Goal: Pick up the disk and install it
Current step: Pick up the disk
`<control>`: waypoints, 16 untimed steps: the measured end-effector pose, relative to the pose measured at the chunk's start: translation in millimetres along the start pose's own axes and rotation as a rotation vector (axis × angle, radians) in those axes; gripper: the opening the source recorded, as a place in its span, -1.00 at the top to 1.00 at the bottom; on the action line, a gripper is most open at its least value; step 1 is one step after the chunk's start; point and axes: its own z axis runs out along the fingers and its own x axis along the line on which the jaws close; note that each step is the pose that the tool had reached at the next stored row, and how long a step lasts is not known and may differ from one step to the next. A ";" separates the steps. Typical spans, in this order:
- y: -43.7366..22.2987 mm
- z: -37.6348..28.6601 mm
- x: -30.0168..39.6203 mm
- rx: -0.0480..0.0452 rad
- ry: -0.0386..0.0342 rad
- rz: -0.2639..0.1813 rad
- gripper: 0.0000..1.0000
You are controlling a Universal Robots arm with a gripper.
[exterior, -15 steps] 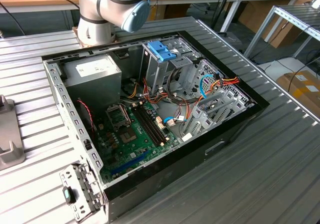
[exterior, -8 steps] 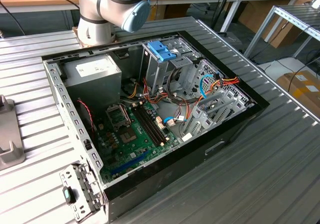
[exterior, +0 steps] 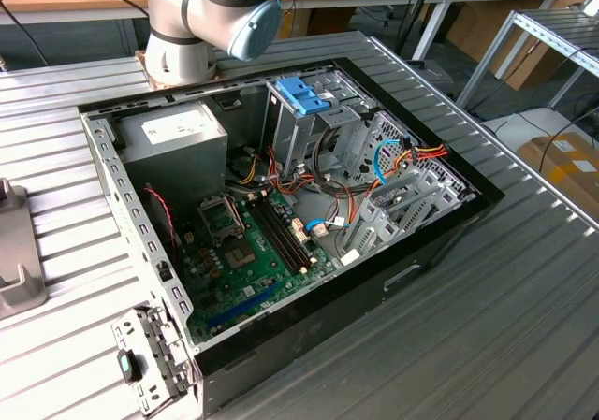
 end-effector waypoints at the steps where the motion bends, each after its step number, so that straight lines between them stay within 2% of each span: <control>1: -3.6 -0.2 0.1 0.0000 0.0000 0.000 0.26; 2: -5.1 -0.3 0.1 -0.0001 0.0000 0.000 0.26; 5: -16.3 -1.0 0.2 -0.0001 0.0001 0.000 0.26; 16: -23.9 -1.3 0.2 -0.0001 0.0000 0.000 0.26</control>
